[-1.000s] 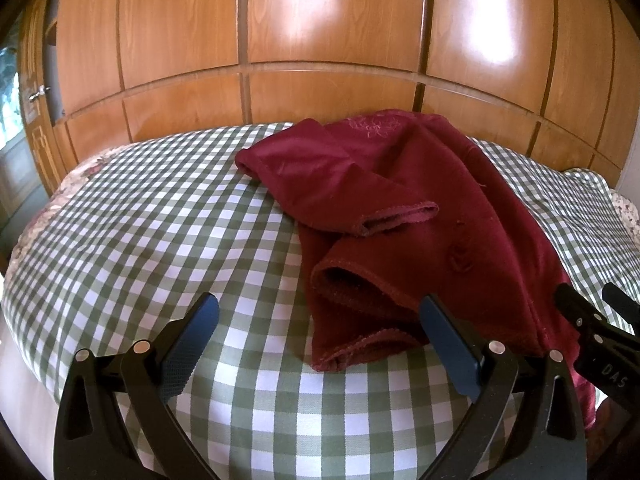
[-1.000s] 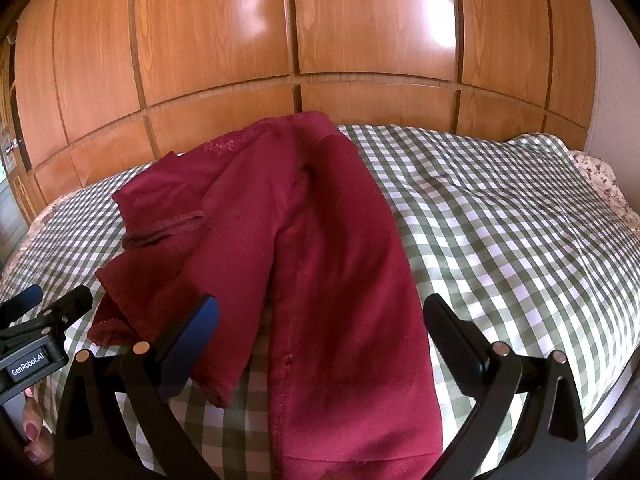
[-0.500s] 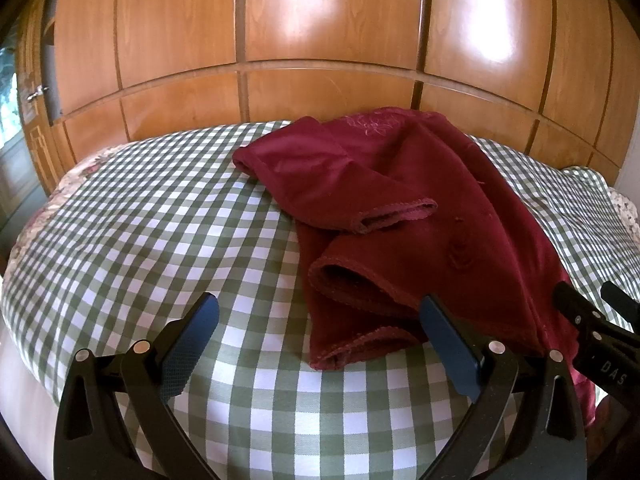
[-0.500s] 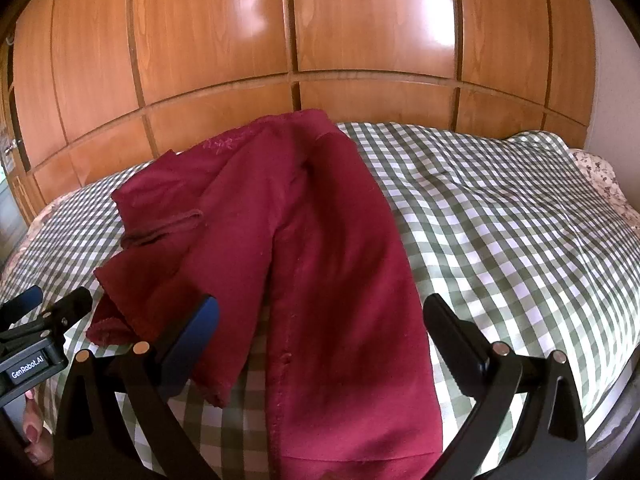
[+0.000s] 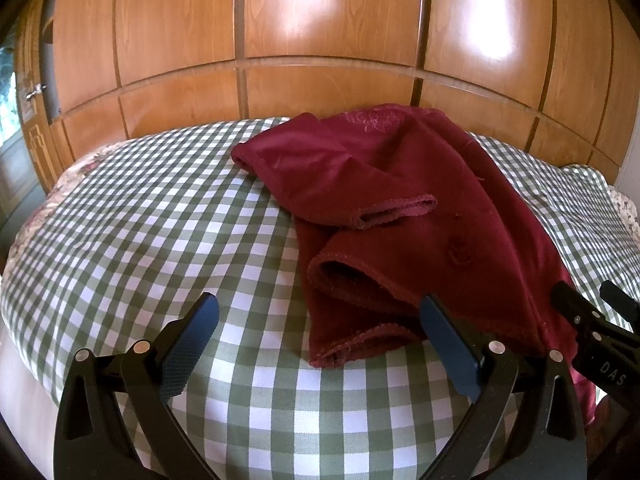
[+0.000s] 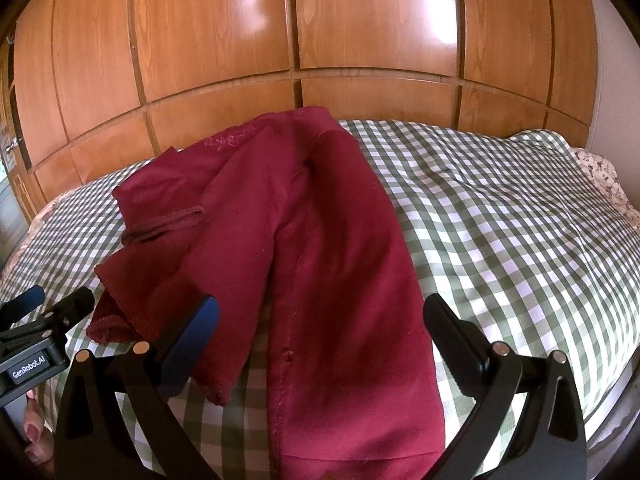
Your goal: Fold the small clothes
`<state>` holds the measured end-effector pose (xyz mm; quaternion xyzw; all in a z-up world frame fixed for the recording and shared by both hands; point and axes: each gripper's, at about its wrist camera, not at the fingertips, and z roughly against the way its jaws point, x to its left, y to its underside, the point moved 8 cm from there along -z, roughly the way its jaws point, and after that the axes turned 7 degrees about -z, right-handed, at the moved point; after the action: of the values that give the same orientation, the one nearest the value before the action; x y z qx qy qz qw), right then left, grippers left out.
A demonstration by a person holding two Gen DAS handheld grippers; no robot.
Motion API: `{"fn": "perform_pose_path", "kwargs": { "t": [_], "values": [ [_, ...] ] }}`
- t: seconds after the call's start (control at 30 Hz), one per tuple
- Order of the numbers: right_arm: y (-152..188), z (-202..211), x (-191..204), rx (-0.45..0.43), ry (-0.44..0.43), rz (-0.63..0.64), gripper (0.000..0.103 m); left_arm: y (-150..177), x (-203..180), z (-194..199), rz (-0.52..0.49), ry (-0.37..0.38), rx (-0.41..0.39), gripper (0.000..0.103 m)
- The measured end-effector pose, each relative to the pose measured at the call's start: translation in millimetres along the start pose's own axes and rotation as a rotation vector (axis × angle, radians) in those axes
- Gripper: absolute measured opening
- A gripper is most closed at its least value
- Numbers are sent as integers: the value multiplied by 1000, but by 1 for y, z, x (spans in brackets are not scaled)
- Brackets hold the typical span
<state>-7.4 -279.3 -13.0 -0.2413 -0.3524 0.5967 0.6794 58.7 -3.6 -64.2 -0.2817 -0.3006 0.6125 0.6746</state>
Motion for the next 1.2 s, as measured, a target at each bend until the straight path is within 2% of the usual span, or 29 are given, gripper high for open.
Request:
{"fn": "perform_pose_path", "kwargs": {
  "t": [0.53,0.67,0.83,1.0,1.1,1.2],
  "values": [
    [1,-3,2,8,0,5,101,4,0,-4,5,10,23,99],
    [2,-5,2,13,-3,4,101,6,0,-9,3,26,47,99],
    [-1,-12,-1,7,-9,2,101,8,4,-15,47,72,52,99],
    [-25,-26,-13,-42,47,14,101,8,10,-17,97,110,31,99],
    [-41,-40,-21,-57,86,22,101,7,10,-18,74,95,19,99],
    [-51,-64,-27,-37,119,44,101,0,7,-19,36,120,1,99]
  ]
}}
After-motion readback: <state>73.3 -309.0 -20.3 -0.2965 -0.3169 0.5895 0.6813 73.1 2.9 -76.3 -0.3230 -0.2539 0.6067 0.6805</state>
